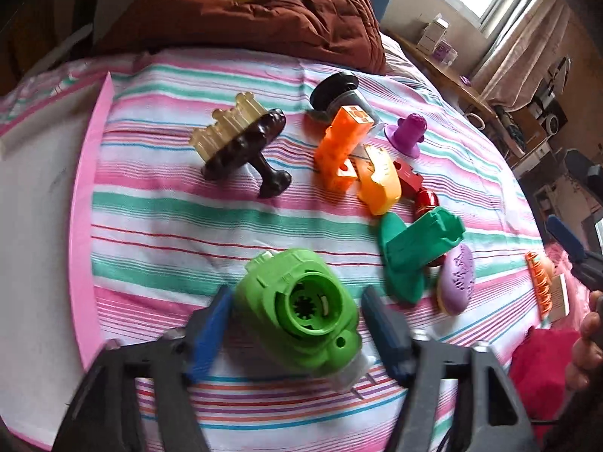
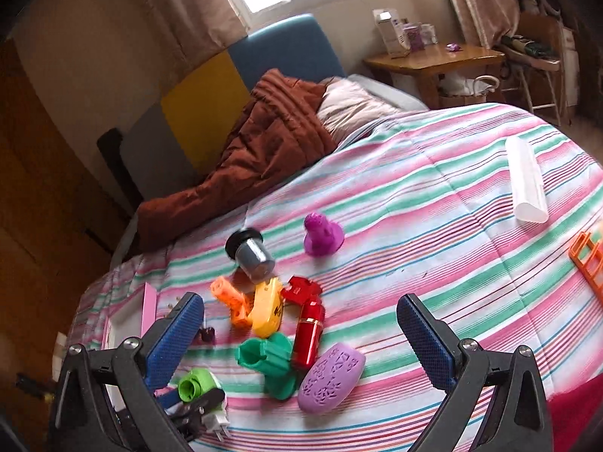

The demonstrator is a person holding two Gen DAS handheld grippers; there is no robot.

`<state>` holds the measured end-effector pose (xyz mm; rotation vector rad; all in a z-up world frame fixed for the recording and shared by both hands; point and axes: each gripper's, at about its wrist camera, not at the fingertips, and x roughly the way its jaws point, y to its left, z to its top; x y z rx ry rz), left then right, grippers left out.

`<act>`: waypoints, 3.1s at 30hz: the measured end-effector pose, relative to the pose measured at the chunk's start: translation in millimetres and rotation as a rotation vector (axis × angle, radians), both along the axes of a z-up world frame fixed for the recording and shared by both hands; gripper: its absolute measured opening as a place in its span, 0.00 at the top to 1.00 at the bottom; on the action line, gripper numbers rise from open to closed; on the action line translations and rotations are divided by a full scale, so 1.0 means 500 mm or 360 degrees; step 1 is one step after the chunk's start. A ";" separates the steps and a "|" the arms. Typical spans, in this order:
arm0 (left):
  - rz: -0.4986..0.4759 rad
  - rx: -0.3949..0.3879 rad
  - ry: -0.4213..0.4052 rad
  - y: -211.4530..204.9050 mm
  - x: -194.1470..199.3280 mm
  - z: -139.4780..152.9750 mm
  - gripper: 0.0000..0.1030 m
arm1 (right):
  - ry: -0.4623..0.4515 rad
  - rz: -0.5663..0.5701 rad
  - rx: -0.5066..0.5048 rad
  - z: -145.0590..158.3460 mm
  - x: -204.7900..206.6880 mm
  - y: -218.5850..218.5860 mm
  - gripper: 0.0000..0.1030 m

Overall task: Organize rigid objects
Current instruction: 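Grasp the green plug-in device with the left tool, then carry the green device toward the tray with the left tool while the right tool grasps the green cup, then lower the green device into the tray and open the left tool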

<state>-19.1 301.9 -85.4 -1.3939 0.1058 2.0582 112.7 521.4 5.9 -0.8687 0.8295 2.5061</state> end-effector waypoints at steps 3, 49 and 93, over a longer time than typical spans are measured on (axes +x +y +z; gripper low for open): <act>-0.0037 0.0011 0.0029 -0.010 0.010 0.000 0.36 | -0.0074 0.0102 0.0042 -0.015 -0.024 -0.025 0.03; 0.0227 -0.0034 0.0533 -0.308 -0.040 0.182 0.36 | -0.0545 0.0577 0.0383 -0.152 -0.160 -0.192 0.66; 0.0572 -0.0241 0.0522 -0.436 -0.236 0.122 0.28 | -0.0565 0.0577 0.0469 -0.150 -0.163 -0.197 0.66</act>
